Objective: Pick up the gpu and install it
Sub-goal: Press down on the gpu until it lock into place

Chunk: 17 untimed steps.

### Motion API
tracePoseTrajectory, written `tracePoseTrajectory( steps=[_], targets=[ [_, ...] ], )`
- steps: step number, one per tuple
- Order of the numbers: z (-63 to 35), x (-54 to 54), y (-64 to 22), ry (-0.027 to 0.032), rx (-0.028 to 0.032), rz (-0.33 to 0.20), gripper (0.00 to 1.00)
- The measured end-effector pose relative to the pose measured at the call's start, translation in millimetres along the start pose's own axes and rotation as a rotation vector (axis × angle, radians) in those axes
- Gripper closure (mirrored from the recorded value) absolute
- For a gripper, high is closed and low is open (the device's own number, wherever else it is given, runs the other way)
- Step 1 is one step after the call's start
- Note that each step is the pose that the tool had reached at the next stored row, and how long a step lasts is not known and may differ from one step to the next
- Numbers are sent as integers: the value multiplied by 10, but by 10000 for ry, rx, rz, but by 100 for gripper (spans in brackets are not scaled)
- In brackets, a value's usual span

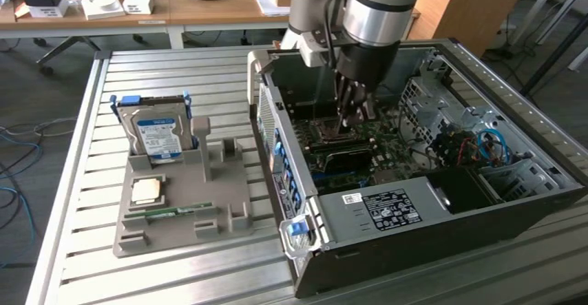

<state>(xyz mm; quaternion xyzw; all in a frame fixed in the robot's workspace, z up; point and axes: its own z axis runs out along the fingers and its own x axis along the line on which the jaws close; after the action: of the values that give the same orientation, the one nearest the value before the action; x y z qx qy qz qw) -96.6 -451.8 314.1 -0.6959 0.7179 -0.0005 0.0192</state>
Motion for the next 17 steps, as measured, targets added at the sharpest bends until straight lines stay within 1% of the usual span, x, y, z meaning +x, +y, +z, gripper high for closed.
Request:
tracePoseTrajectory(
  steps=[3, 10, 17],
  targets=[
    [-71, -2, -2, -1, 2, 0, 89],
    [-193, -5, -5, 0, 1, 0, 89],
    [-207, -6, -6, 0, 1, 0, 89]
  ],
)
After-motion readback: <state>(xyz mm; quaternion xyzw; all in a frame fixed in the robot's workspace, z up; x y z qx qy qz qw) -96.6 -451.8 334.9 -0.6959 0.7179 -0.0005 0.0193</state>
